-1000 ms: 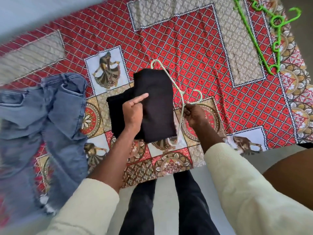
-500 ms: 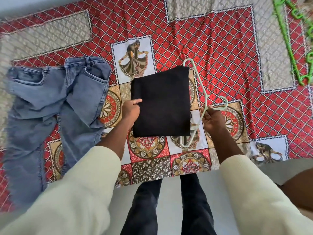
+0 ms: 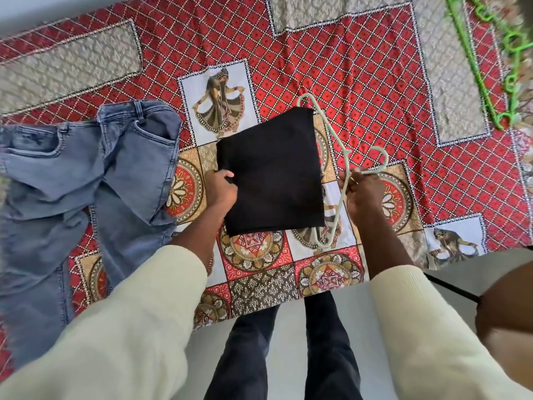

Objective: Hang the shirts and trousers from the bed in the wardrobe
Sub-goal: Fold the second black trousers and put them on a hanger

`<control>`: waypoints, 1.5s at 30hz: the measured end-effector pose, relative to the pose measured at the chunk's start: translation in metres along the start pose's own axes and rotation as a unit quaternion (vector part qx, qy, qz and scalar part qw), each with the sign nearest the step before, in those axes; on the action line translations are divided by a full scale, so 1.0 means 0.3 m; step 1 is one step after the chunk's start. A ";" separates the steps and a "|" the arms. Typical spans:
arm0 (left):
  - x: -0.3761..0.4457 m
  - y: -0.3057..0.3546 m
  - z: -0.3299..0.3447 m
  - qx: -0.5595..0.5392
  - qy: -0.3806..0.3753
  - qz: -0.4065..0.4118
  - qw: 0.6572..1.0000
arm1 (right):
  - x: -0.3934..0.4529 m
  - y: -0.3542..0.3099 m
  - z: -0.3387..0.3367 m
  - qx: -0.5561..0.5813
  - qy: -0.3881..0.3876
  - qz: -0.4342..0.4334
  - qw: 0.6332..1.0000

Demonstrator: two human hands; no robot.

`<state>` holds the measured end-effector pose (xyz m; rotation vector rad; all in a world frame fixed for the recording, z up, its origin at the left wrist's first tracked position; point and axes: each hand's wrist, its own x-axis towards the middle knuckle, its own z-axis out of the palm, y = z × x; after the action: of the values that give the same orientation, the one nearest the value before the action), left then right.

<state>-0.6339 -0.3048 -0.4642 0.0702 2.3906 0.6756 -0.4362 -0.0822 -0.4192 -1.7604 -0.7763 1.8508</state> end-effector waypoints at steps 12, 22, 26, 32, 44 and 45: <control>-0.163 0.134 -0.125 0.057 -0.010 0.019 0.998 | -0.322 -0.198 0.043 -0.124 -0.042 -0.206 0.970; -0.494 0.559 -0.532 -0.046 0.086 0.232 0.968 | -0.790 -0.499 0.029 -0.233 -0.136 -0.315 0.910; -0.668 0.625 -0.661 0.011 0.113 0.356 0.928 | -0.988 -0.631 -0.043 -0.274 -0.146 -0.378 0.872; -1.102 0.798 -0.843 0.078 0.114 0.525 0.840 | -1.321 -0.898 -0.258 -0.272 -0.152 -0.449 0.837; -1.760 0.993 -0.990 0.008 0.171 0.601 0.780 | -1.876 -1.175 -0.775 -0.211 -0.147 -0.519 0.815; -1.805 1.005 -0.978 0.011 0.171 0.615 0.770 | -1.898 -1.178 -0.844 -0.236 -0.133 -0.521 0.809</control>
<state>-0.4173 -0.2922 0.1863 1.7703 2.4361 1.2832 -0.1615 -0.1893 0.2338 -0.8731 -1.9502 1.1448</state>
